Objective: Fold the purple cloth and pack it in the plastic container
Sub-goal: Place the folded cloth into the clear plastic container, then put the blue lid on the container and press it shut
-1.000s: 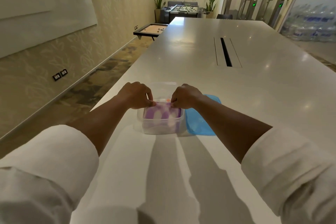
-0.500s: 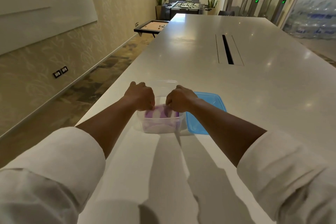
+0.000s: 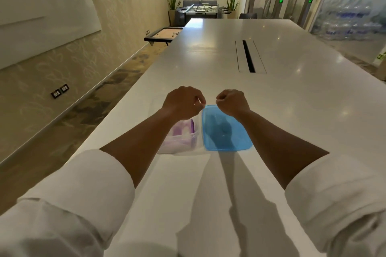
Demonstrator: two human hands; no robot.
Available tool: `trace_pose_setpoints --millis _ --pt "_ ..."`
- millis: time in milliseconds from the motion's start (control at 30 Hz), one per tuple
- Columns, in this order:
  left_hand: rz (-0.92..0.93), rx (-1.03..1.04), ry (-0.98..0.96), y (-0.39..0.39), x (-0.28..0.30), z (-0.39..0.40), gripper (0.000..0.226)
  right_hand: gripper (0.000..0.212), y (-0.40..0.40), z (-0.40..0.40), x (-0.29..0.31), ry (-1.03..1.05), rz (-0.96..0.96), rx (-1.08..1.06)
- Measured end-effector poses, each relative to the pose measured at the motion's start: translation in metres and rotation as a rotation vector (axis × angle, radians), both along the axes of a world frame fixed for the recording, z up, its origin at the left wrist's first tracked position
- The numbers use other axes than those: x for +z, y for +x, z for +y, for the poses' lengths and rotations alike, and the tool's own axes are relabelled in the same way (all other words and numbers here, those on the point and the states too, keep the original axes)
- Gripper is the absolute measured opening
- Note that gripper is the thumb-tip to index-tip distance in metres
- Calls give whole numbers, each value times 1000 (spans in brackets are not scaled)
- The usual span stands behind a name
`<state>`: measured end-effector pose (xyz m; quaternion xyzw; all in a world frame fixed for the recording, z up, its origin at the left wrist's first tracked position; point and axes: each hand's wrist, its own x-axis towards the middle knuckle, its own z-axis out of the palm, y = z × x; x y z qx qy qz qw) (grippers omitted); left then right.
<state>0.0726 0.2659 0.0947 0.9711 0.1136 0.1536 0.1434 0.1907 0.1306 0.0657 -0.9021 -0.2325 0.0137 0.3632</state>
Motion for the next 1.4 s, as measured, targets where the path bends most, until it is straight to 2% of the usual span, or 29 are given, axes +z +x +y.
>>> trace_pose_setpoints --millis 200,400,500,600,633,733,933,1067,1267,1333,1400 --pt "48 -70 -75 18 -15 -48 17 30 3 -45 -9 -114 101 -83" --pt "189 15 -121 36 -44 -73 65 31 0 -78 -20 -161 175 -165" --pt "237 101 -217 39 -56 -77 75 28 -2 -88 -24 -181 196 -177" --pt "309 172 -242 39 -67 -82 86 12 -9 -96 -25 -216 233 -152" --pt "342 185 -242 40 -70 -85 88 4 -11 -98 -26 -225 251 -139" --pt "417 231 -279 40 -76 -97 93 12 -16 -103 -32 -220 300 -117" --pt "402 355 -411 42 -83 -105 91 15 -18 -105 -38 -213 292 -135" --pt "391 385 -457 42 -83 -104 85 17 -18 -104 -42 -133 340 -159" --pt "315 427 -635 43 -74 -97 78 8 -10 -105 -43 184 561 -228" --pt "266 415 -666 42 -68 -96 71 16 -6 -106 -40 314 611 -230" --pt "219 376 -679 43 -59 -95 67 22 -3 -104 -34 420 569 -221"
